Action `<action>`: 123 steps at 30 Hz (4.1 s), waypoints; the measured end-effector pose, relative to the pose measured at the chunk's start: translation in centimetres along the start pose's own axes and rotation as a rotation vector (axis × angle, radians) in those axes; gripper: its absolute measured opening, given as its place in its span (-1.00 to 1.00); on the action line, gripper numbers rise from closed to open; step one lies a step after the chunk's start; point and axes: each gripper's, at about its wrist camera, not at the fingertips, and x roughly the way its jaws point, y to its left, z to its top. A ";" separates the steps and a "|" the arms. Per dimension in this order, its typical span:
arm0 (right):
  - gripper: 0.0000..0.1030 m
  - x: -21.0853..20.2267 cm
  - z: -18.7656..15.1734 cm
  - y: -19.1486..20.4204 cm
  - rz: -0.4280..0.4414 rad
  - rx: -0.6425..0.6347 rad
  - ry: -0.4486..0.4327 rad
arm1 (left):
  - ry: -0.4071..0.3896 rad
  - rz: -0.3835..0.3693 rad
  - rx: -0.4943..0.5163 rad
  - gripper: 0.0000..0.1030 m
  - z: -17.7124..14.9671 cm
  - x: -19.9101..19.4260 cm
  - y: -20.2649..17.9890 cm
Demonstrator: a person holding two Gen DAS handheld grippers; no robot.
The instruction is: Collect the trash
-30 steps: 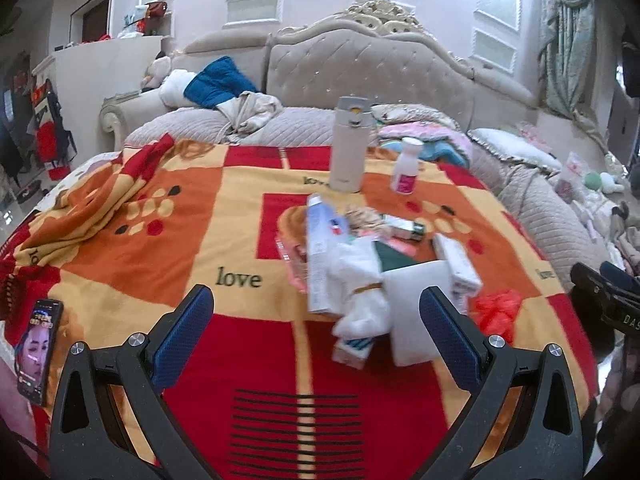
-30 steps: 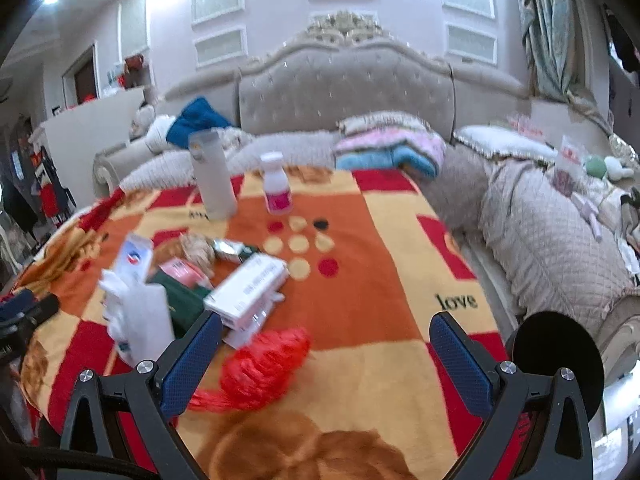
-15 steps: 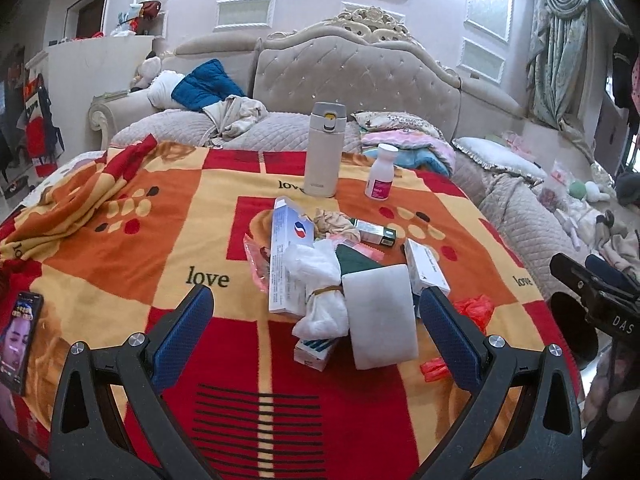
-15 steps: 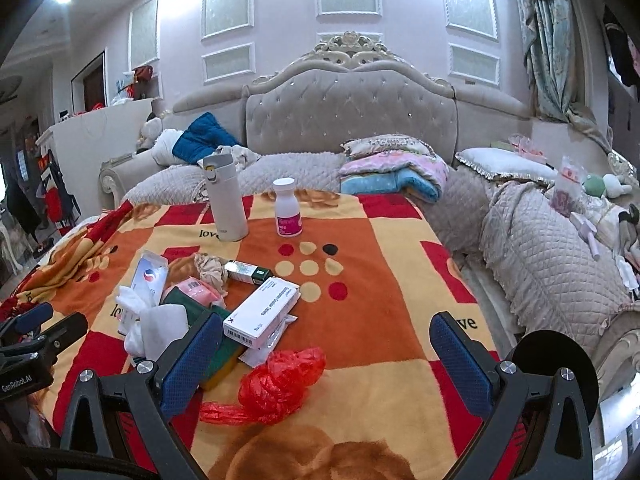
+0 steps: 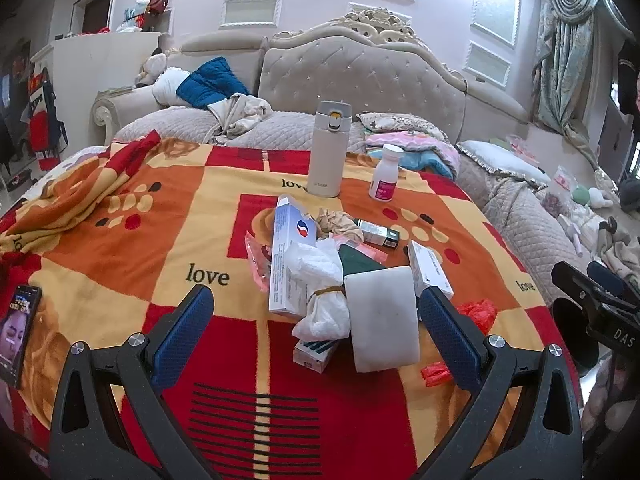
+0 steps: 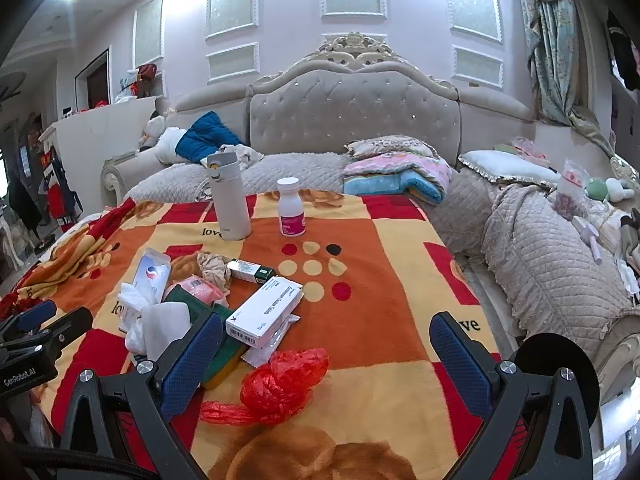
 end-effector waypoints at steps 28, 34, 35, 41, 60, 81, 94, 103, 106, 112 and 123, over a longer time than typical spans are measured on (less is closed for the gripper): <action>1.00 1.4 -0.9 0.7 0.034 -0.014 0.057 | 0.028 0.030 -0.016 0.99 -0.9 1.1 0.6; 1.00 1.5 -1.0 0.7 0.038 -0.011 0.060 | 0.029 0.030 -0.016 0.99 -0.9 1.1 0.7; 1.00 1.5 -1.1 0.7 0.039 -0.011 0.061 | 0.030 0.031 -0.016 0.99 -0.9 1.1 0.7; 1.00 1.7 -1.3 0.8 0.044 -0.012 0.071 | 0.040 0.033 -0.021 0.99 -1.2 1.3 1.1; 1.00 2.3 -1.8 0.6 0.058 -0.016 0.105 | 0.093 0.004 -0.050 0.99 -1.9 1.9 2.2; 0.88 7.3 -5.4 -1.6 0.180 0.046 0.319 | 0.147 -0.066 0.008 0.99 -2.1 3.5 -0.9; 0.73 11.9 -6.2 -1.0 0.323 0.148 0.379 | 0.197 -0.037 0.018 0.92 -1.5 7.3 -3.9; -0.10 11.6 -6.3 -0.6 0.448 0.156 0.371 | 0.231 -0.069 0.020 0.40 -1.4 8.5 -3.8; -0.13 10.5 -6.1 -0.5 0.467 0.139 0.350 | 0.224 -0.117 0.017 -0.68 -1.0 7.0 -3.5; -0.14 7.6 -4.8 -2.0 0.478 0.155 0.276 | 0.263 -0.161 -0.001 -0.72 -1.1 6.0 -3.2; -0.13 6.5 -5.1 -4.1 0.439 0.154 0.280 | 0.234 -0.076 -0.037 0.08 -2.5 6.8 -3.0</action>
